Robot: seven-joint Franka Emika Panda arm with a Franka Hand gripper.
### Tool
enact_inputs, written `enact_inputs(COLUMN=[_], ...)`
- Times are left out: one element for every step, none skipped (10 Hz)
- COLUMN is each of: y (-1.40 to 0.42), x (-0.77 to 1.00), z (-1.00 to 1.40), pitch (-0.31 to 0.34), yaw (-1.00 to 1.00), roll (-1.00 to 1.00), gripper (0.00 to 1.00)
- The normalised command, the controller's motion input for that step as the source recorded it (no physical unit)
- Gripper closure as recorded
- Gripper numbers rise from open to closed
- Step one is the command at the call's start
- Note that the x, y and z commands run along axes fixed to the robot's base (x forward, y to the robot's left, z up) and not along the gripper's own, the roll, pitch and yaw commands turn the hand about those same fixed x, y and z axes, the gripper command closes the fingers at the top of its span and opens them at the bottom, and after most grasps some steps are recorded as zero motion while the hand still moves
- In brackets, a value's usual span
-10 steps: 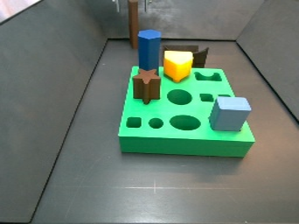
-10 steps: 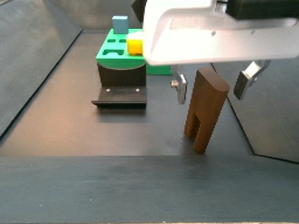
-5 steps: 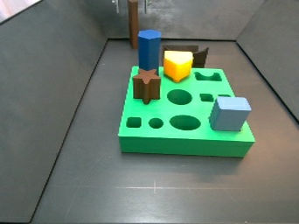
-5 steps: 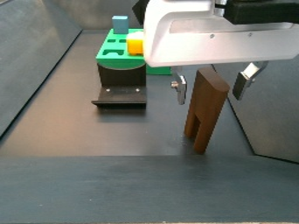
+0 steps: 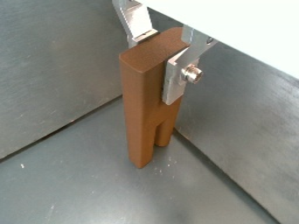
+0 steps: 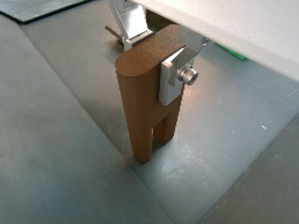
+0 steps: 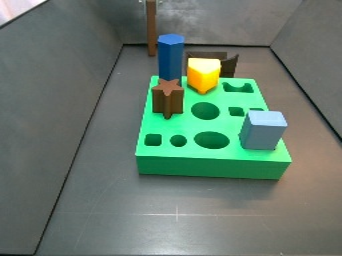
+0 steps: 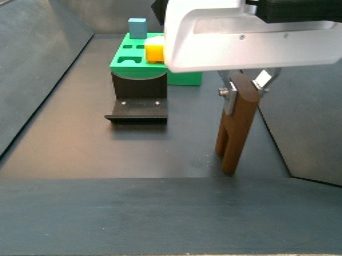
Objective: Pick up the square-circle object. Move up. Rotate the square-circle object. Move to above the board. Insert the square-circle object.
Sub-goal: Pick up the square-circle object.
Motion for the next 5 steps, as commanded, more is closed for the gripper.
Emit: enact_inputs(y=[0.0,0.0,0.0,0.0,0.0], x=[0.0,0.0,0.0,0.0,0.0], z=[0.0,0.0,0.0,0.0,0.0], pitch=[0.0,0.0,0.0,0.0,0.0], yaw=[0.0,0.0,0.0,0.0,0.0], roll=[0.0,0.0,0.0,0.0,0.0], gripper=[1.0,1.0,1.0,1.0,1.0])
